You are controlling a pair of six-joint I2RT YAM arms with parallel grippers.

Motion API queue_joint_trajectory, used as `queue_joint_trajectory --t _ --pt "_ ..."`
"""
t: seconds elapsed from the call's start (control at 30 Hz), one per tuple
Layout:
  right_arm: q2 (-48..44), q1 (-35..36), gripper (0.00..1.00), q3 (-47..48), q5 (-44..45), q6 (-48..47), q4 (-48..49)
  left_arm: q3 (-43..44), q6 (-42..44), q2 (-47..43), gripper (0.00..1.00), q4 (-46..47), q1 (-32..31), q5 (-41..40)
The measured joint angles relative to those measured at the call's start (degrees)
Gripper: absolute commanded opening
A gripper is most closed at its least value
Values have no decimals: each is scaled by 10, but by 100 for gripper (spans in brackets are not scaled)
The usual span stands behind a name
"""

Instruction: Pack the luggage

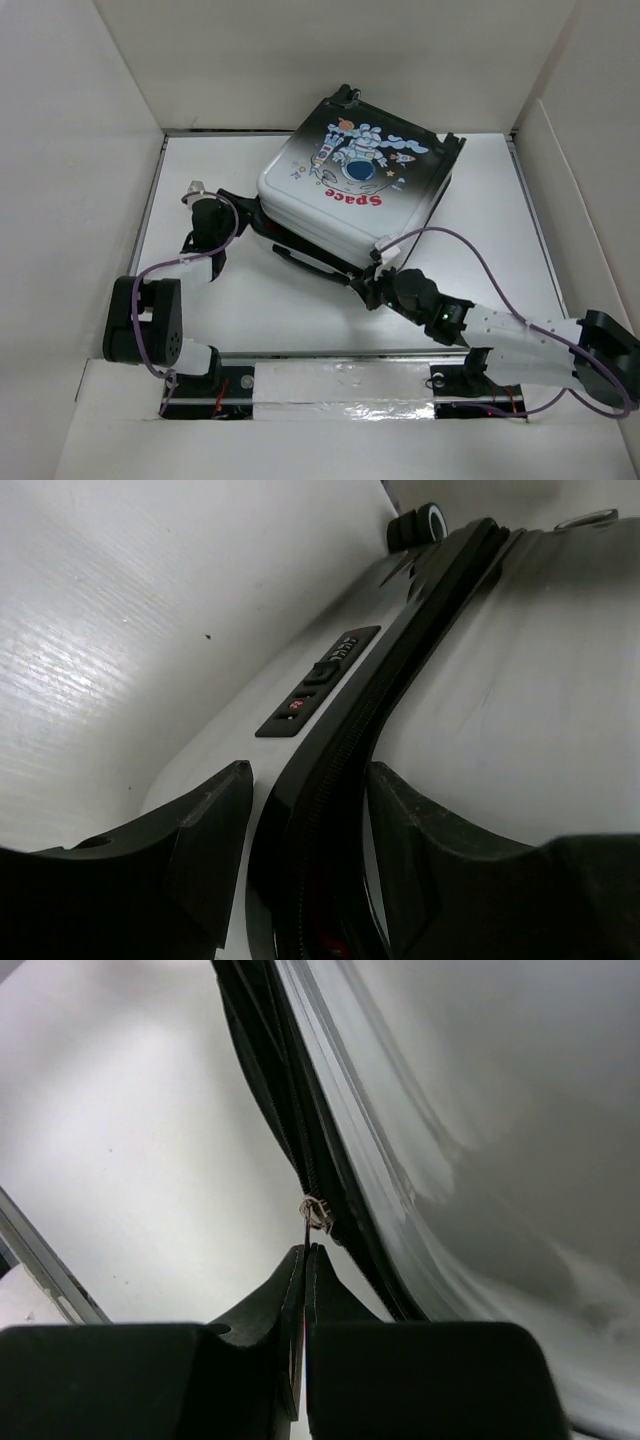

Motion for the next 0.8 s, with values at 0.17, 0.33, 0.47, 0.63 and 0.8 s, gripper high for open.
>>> queue_joint_trajectory --t 0.17,0.33,0.47,0.63,0.8 --pt "108 12 0 88 -13 -37 -17 -36 -5 23 46 91 -31 -68" --pt "240 30 0 210 0 -56 -51 -74 -15 50 42 186 -60 -160" --pt "306 48 0 298 17 -30 -109 -116 -27 58 30 263 -72 -235" --pt "395 53 0 418 27 -2 -151 -170 -69 55 11 337 -96 -278" --pt "328 46 0 329 25 -25 -104 -196 -60 -4 2 301 -129 -262"
